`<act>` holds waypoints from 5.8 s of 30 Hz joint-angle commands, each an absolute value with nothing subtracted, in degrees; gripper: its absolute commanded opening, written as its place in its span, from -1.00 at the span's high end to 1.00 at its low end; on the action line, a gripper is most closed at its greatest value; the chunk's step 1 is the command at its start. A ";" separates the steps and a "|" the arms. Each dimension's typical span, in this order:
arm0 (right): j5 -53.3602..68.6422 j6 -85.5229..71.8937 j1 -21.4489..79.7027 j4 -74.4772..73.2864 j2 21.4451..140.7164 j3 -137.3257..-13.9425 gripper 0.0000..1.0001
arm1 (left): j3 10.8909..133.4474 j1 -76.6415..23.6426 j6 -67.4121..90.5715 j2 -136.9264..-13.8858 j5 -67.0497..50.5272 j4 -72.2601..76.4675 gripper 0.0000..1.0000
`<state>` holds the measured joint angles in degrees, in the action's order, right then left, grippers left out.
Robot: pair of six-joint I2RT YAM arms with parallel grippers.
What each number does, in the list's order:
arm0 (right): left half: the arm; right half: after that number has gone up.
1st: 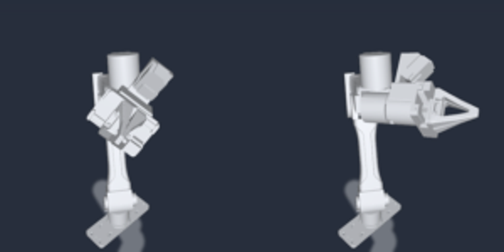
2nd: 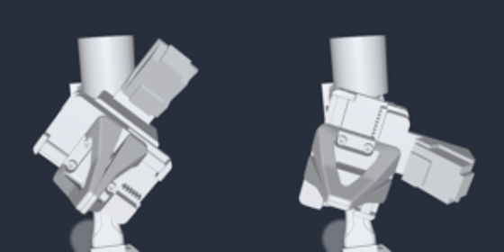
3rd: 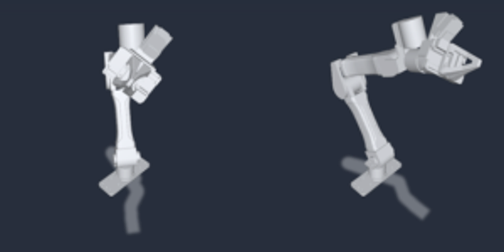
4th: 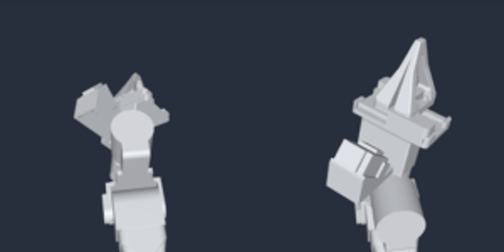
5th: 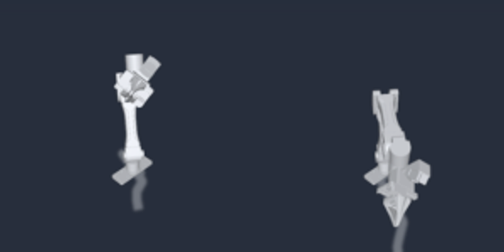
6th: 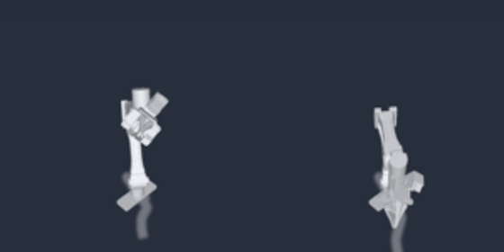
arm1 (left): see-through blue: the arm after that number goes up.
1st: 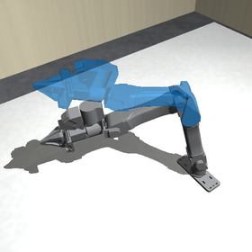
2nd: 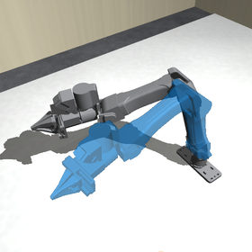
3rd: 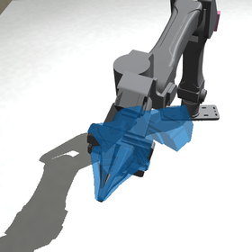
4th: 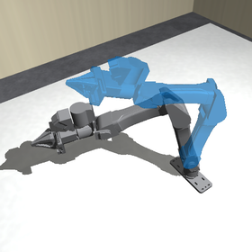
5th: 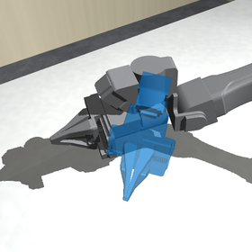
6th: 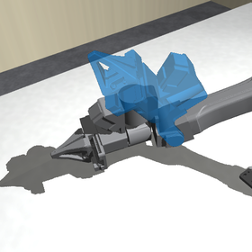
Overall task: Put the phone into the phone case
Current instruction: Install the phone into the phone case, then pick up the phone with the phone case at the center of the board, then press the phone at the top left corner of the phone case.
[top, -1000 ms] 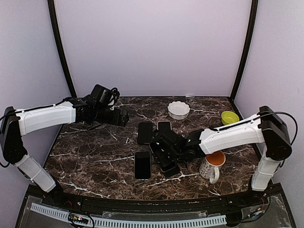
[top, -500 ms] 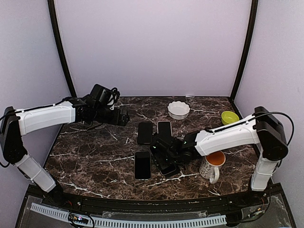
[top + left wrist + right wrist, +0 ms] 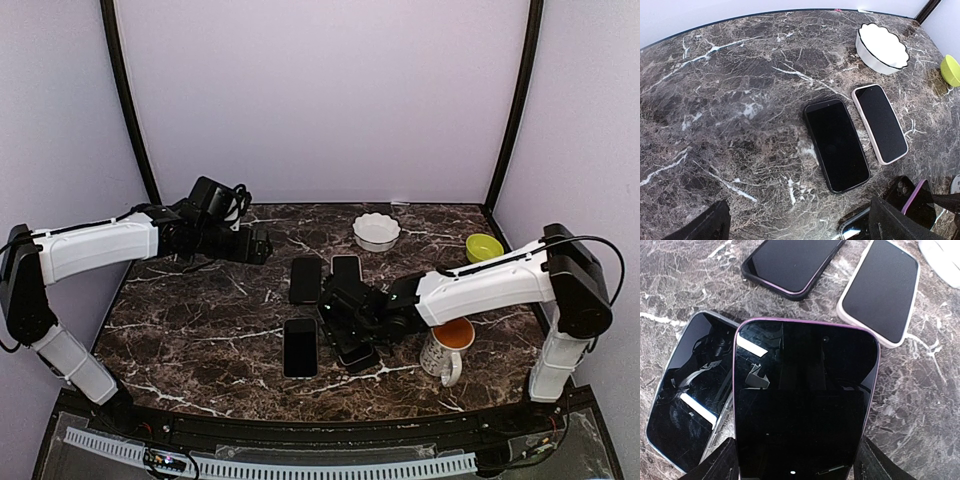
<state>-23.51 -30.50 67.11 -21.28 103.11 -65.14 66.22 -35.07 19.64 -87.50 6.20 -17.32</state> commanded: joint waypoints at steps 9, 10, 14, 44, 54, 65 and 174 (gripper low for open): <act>-23.38 -31.02 65.91 -18.38 100.27 -62.44 0.54 | 66.20 -34.46 20.21 -85.82 5.13 -16.26 -0.98; -23.27 -31.10 65.85 -18.33 100.62 -62.18 0.54 | 66.19 -34.46 20.26 -85.90 5.03 -16.26 -0.97; -21.62 -31.07 65.74 -17.51 102.01 -61.48 0.54 | 66.15 -34.45 20.46 -85.90 4.23 -16.13 -0.97; -23.11 -33.42 65.20 -17.58 105.23 -60.50 -0.05 | 66.09 -34.03 21.10 -86.86 3.07 -16.27 -0.97; -23.31 -33.04 65.19 -21.64 103.83 -64.43 -0.97 | 65.89 -33.63 21.63 -87.24 1.74 -16.57 -0.98; -23.55 -34.64 64.33 -26.31 95.30 -63.07 -0.67 | 65.99 -33.50 21.39 -87.05 1.22 -16.67 -0.97; -40.58 -32.30 72.47 -12.97 91.67 -68.63 0.50 | 51.67 -34.90 34.53 -81.83 -39.29 21.63 -0.97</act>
